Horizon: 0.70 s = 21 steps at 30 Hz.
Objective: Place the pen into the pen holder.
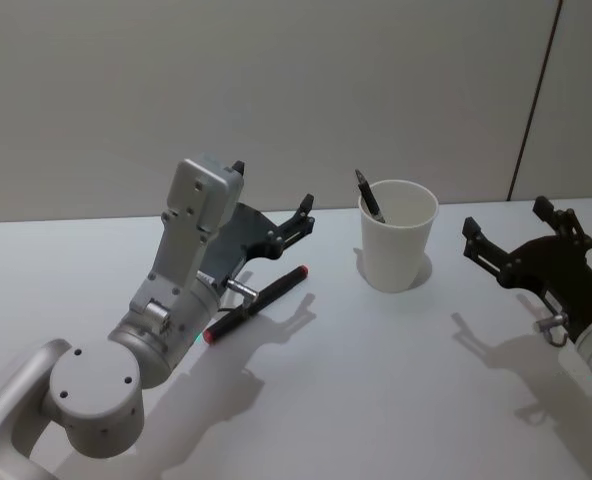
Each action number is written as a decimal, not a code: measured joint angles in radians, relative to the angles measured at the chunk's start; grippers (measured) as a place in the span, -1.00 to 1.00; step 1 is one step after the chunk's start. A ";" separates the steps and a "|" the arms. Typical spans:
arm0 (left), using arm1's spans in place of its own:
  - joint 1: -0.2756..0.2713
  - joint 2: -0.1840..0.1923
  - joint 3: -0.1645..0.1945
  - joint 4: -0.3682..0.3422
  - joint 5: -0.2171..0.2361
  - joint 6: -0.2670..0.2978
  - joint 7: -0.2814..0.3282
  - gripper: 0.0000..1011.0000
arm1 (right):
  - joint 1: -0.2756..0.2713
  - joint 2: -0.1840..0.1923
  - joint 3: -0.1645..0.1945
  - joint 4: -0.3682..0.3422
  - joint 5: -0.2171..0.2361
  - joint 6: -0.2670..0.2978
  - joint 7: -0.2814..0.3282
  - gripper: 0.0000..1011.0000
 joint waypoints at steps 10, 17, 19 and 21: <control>0.000 0.000 0.000 0.000 0.000 0.000 0.000 0.98 | 0.000 0.000 0.000 0.000 0.000 0.000 0.000 0.98; 0.001 0.003 -0.006 0.000 -0.016 -0.002 -0.017 0.98 | 0.000 0.000 0.000 0.000 0.000 0.000 0.000 0.98; 0.003 0.007 -0.009 0.000 -0.026 -0.003 -0.027 0.98 | 0.000 0.000 0.000 0.000 0.000 -0.001 0.000 0.98; 0.004 0.010 -0.012 -0.001 -0.034 -0.003 -0.035 0.98 | 0.000 0.000 0.000 0.000 0.000 -0.001 0.000 0.98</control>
